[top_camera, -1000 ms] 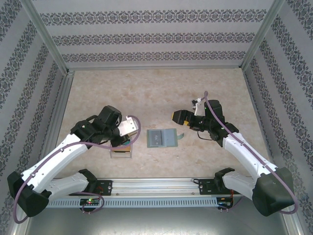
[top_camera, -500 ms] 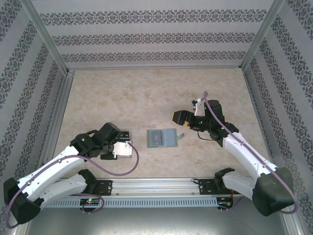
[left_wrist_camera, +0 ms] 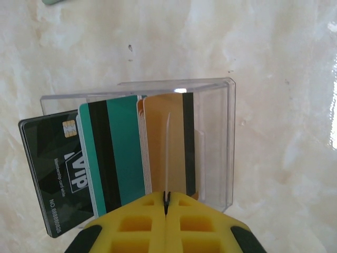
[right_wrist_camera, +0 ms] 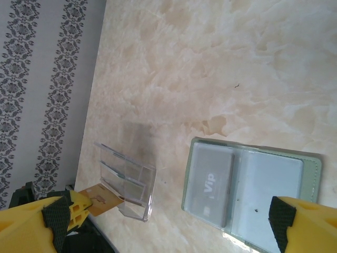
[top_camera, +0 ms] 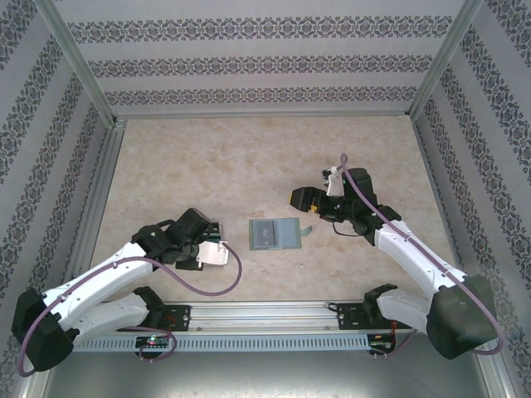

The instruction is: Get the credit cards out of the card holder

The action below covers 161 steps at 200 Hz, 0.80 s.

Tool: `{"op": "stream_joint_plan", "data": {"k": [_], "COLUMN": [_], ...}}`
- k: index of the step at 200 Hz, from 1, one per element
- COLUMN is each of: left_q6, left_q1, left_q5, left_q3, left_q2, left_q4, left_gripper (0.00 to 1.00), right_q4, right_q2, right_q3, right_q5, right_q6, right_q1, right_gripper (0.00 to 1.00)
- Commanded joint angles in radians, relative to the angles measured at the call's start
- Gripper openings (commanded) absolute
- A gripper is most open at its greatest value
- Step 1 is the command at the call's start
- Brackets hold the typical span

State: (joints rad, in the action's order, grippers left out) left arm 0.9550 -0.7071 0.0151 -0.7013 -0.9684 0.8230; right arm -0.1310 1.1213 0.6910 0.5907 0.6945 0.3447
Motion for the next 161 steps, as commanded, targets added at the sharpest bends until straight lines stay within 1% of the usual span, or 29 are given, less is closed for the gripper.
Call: {"op": "stream_joint_plan", "data": {"k": [1,54,109,161], "left_q6": [-0.009,-0.076,-0.112,-0.161], "left_q1": [-0.011,-0.011,-0.011,-0.011], "left_q5": [-0.028,-0.038,0.007,0.009], "left_q3": [0.008,0.031,0.076,0.091], "left_q2": [-0.006,-0.020,-0.023,-0.042], "left_q4": [-0.039,-0.075,-0.107,-0.149], "left_gripper": [0.00,0.00,0.00,0.00], "right_q4": [0.006,0.017,0.029,0.046], "right_q2": [0.003,0.008,0.009,0.009], "right_q3": [0.018,0.007,0.003,-0.016], "right_q5": [-0.009,-0.007,-0.003,0.000], "right_q6": [-0.026,-0.022,-0.019,-0.009], "right_q1": [0.011,0.012,0.014,0.020], "right_gripper": [0.98,0.98,0.98,0.98]}}
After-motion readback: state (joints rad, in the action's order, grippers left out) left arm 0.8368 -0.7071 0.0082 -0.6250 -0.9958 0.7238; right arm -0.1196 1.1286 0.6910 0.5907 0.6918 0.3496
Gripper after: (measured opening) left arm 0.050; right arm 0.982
